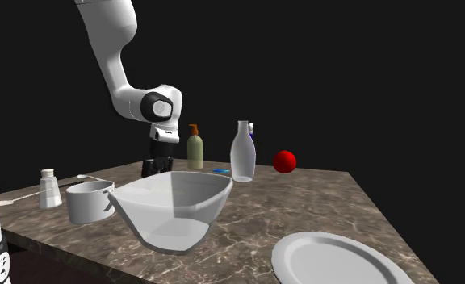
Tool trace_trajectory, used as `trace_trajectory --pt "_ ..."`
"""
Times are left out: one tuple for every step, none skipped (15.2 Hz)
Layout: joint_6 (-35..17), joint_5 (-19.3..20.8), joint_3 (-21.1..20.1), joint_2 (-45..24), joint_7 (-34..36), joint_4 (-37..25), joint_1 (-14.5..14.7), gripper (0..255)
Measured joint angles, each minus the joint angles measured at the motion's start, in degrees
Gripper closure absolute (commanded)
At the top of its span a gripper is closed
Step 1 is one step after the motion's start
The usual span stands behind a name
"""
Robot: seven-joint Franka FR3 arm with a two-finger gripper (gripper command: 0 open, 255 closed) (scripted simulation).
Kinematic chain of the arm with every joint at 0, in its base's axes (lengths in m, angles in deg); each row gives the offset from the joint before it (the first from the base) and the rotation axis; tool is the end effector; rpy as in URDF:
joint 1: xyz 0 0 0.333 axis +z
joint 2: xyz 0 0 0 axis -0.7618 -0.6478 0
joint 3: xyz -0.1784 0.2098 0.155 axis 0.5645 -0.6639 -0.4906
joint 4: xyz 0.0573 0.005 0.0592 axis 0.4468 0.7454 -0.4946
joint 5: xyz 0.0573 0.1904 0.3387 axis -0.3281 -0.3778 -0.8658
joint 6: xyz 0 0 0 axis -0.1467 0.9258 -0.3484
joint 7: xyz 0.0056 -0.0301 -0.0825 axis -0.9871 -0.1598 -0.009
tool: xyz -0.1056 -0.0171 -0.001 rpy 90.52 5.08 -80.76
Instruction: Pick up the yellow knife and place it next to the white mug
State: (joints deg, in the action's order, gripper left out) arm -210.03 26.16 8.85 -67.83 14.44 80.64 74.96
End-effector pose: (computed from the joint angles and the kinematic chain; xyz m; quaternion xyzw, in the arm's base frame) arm 0.2943 0.3681 0.2430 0.9442 -0.3163 -0.0919 0.0041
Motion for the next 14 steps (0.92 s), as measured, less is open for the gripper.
trace_trajectory --pt "0.0 0.0 0.0 0.0 0.0 0.0 0.0 0" --pt "0.0 0.0 0.0 0.0 0.0 0.0 0.0 0" --pt "0.0 0.0 0.0 0.0 0.0 0.0 0.0 0" --pt "0.0 0.0 0.0 0.0 0.0 0.0 0.0 0" --pt "0.9 -0.3 0.0 0.7 -0.3 -0.2 -0.2 0" --pt "2.7 -0.8 0.0 2.3 -0.7 -0.6 -0.5 0" --pt "4.4 -1.3 0.0 3.7 -1.1 -0.9 -0.7 0" --pt "5.9 -1.8 0.0 5.0 -1.5 -1.1 -0.8 0" --pt "7.2 -2.1 0.0 5.9 -1.6 -1.5 -0.9 0" --pt "7.7 -2.1 0.1 6.1 -1.7 -1.8 -1.0 0" --pt "7.9 -2.1 0.1 6.2 -1.7 -1.9 -1.0 0" --pt "8.0 -2.1 0.1 6.3 -1.7 -2.0 -1.0 0" --pt "8.1 -2.1 0.1 6.3 -1.7 -2.0 -1.0 0" --pt "8.1 -2.1 0.1 6.3 -1.7 -2.0 -1.0 0"
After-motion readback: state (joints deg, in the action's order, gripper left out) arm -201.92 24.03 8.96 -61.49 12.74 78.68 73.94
